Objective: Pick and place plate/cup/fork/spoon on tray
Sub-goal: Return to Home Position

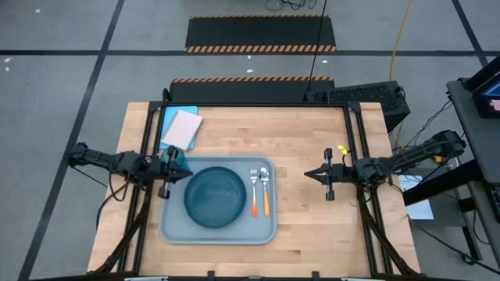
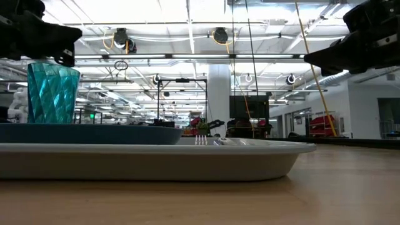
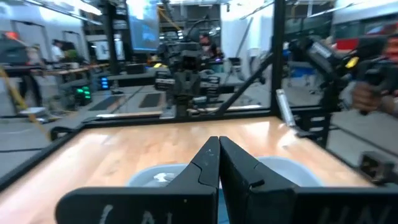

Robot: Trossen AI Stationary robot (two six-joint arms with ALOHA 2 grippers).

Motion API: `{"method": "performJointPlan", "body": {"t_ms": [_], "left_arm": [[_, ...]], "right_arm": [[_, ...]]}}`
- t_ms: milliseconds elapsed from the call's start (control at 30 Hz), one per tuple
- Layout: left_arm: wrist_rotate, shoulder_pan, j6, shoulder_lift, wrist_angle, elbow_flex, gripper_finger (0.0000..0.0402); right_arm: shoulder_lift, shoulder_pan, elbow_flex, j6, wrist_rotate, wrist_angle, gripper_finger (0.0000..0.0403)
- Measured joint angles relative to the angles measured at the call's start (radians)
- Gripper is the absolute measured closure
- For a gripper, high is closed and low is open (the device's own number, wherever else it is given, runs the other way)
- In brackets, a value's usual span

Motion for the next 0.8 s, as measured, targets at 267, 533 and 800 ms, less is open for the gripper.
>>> {"method": "performJointPlan", "body": {"t_ms": [267, 533, 800], "left_arm": [[-0.040, 0.029, 0.015, 0.000, -0.043, 0.000, 0.0399], [0.009, 0.052, -0.006, 0.000, -0.050, 0.000, 0.0400], [0.018, 0.053, -0.033, 0.000, -0.065, 0.002, 0.0398]], "right_arm": [[0.000, 0.000, 0.000, 0.000, 0.000, 0.000, 0.0403], [0.000, 0.000, 0.000, -0.001, 0.000, 0.000, 0.0403], [0.000, 0.000, 0.000, -0.001, 0.000, 0.000, 0.0403]]}}
